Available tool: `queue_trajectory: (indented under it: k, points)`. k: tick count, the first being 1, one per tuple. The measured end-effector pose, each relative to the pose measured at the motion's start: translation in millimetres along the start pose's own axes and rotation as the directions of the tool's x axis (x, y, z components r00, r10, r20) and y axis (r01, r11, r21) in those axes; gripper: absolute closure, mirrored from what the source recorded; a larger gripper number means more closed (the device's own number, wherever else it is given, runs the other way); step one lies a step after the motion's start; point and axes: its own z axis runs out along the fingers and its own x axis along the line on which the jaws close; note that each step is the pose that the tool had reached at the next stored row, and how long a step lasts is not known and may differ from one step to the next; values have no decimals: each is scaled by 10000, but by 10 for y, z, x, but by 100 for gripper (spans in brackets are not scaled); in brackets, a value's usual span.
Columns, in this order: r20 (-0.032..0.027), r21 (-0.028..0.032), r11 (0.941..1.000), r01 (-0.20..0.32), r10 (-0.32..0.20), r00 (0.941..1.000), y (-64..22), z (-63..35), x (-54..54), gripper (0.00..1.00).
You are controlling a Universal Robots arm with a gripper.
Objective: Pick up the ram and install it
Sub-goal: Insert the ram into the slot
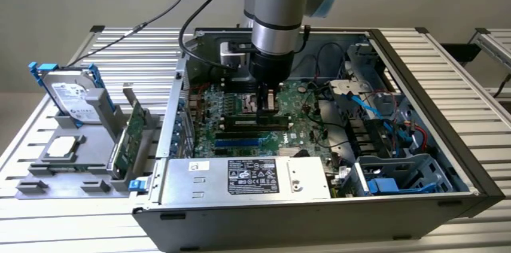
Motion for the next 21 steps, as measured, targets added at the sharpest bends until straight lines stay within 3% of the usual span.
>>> queue_trajectory:
  k: [8,14,21]
  points:
    - [-25,0,10000,-1,1,10000,-1,26,-7,85]
    - [-25,-1,10000,0,0,10000,0,25,-9,61]
    - [-24,-4,10000,0,0,10000,29,-77,-2,61]
